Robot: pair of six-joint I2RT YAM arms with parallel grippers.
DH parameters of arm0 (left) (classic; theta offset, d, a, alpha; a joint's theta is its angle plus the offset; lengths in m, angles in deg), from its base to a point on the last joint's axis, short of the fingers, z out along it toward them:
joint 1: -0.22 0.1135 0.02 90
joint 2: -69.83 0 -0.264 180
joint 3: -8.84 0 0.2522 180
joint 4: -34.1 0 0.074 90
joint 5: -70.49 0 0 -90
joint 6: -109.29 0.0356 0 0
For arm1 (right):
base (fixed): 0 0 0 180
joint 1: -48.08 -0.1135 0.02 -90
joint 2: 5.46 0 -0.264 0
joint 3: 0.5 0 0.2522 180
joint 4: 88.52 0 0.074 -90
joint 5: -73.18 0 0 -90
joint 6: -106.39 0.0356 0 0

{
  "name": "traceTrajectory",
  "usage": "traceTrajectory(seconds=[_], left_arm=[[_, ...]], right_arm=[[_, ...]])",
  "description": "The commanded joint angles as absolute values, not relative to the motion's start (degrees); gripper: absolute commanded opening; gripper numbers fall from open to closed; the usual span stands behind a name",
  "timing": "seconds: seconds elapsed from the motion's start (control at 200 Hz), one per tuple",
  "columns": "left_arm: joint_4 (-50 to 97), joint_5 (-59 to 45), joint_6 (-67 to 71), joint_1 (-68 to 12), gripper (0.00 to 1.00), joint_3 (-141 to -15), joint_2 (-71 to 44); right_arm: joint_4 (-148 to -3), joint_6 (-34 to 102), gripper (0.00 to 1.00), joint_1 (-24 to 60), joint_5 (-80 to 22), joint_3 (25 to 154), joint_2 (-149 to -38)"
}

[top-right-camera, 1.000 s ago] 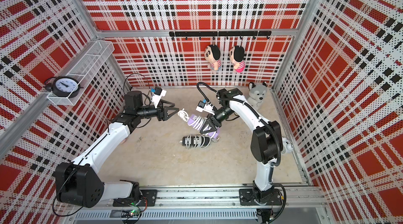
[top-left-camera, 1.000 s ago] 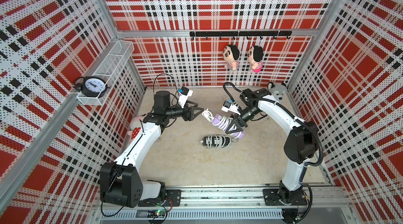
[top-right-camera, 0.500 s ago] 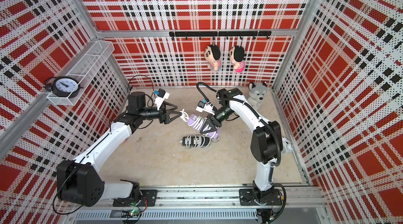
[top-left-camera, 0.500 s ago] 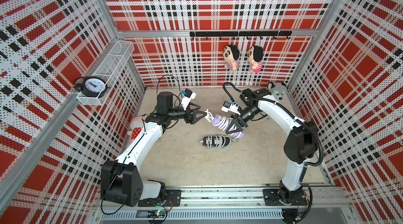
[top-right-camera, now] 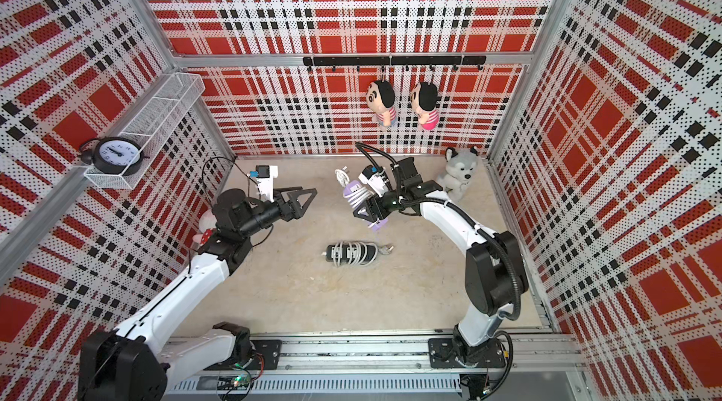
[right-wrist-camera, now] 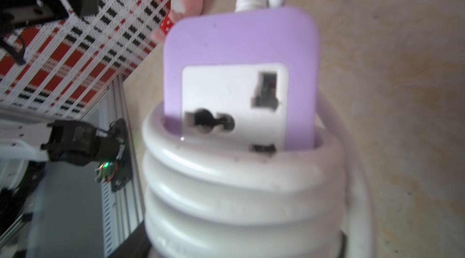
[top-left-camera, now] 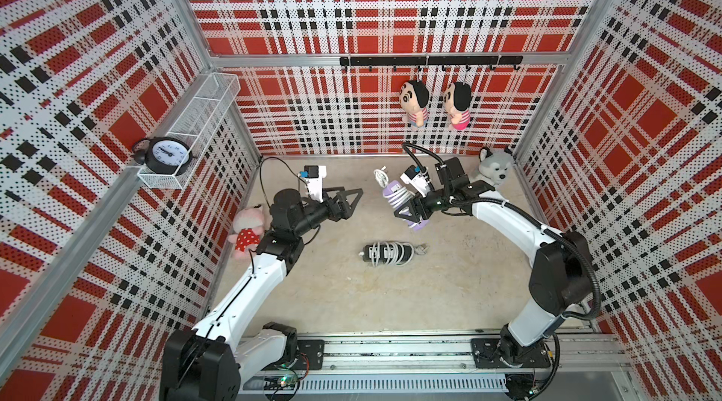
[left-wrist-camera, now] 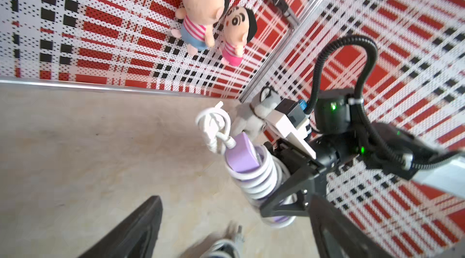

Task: Unwrap the cord wrapped around the power strip
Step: Adjust the power strip.

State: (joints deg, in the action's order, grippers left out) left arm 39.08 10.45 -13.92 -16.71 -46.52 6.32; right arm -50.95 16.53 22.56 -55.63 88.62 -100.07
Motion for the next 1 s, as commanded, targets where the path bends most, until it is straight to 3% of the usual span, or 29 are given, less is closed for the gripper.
traceTrajectory(seconds=[0.0, 0.195, 0.431, 0.586, 0.771, 0.837, 0.997], left_arm=[[56.47, 2.18, -28.56, -23.4, 0.98, -42.9, 4.81], [66.46, -0.35, -33.7, -27.58, 0.98, -42.65, -2.16], [67.48, -1.19, -33.14, -27.48, 1.0, -44.24, -4.47], [66.98, -0.35, -32.91, -27.38, 0.81, -45.46, -5.63], [66.92, 1.23, -32.5, -28.39, 0.89, -47.08, -7.4], [66.96, 1.58, -32.35, -28.35, 0.82, -47.47, -7.76], [66.51, 2.03, -31.46, -28.44, 0.42, -47.9, -8.32]], right_arm=[[-76.71, 23.75, 0.05, 19.24, -49.69, 83.25, -93.77], [-92.19, 26.83, 0.05, 17.09, -50.23, 75.66, -91.05], [-93.56, 22.59, 0.05, 14.82, -50.58, 73.5, -89.08], [-92.51, 20.47, 0.05, 13.15, -50.64, 73.9, -89.72], [-92.47, 19.39, 0.05, 12.42, -49.46, 74.31, -90.19], [-92.64, 19.26, 0.05, 12.05, -48.96, 74.28, -90.14], [-94.58, 20.48, 0.05, 12.1, -48.87, 73.26, -89.83]])
